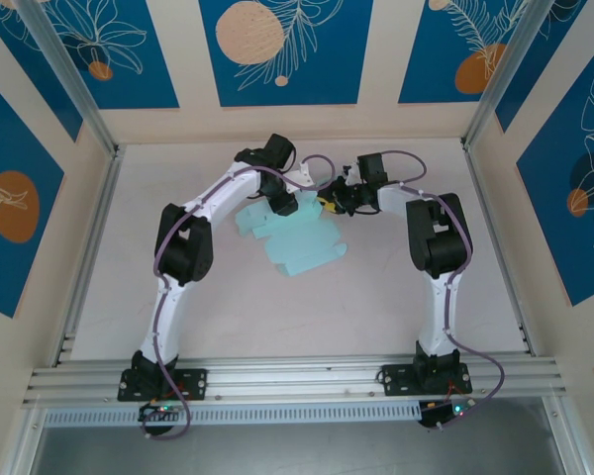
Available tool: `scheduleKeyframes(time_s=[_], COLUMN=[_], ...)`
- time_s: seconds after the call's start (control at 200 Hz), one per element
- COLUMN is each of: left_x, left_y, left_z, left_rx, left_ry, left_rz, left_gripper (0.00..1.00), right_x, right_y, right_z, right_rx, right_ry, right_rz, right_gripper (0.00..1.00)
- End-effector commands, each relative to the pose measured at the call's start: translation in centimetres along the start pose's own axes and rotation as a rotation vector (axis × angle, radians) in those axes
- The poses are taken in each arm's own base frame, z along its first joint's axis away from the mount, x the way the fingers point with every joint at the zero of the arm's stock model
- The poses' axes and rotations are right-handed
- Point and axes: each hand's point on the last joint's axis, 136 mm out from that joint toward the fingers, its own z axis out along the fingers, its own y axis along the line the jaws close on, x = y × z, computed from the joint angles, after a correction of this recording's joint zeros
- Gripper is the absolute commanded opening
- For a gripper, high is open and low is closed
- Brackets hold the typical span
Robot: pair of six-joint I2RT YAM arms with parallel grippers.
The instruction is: Fold the paper box
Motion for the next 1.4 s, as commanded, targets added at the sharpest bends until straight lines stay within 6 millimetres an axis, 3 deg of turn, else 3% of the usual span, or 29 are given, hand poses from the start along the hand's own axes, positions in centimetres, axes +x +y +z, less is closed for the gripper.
scheduleKeyframes(time_s=[0.0, 0.305, 0.53, 0.945, 1.075, 1.395], left_x=[0.8, 0.7, 0.7, 0.7, 0.8, 1.0], left_y=[-0.5, -0.6, -0.7, -0.6, -0.5, -0.4], left_z=[-0.2, -0.1, 0.1, 0.1, -0.1, 0.0], left_rx=[0.003, 0.001, 0.004, -0.003, -0.009, -0.017], left_ry=[0.037, 0.035, 0.038, 0.040, 0.044, 0.052], left_rz=[0.003, 0.005, 0.005, 0.008, 0.012, 0.024], left_gripper=[0.41, 0.41, 0.41, 0.41, 0.41, 0.41], right_x=[1.0, 2.0, 2.6, 3.7, 3.2, 2.2], right_y=[1.9, 1.5, -0.3, 0.7, 1.4, 2.7], right_z=[-0.6, 0.5, 1.5, 2.5, 0.9, -5.8], right_rx=[-0.026, -0.030, 0.024, 0.011, 0.035, 0.093], right_ry=[0.024, 0.062, 0.087, 0.128, 0.096, 0.001], right_rz=[-0.010, 0.020, 0.063, 0.043, 0.019, -0.053], right_gripper=[0.29, 0.19, 0.09, 0.08, 0.09, 0.14])
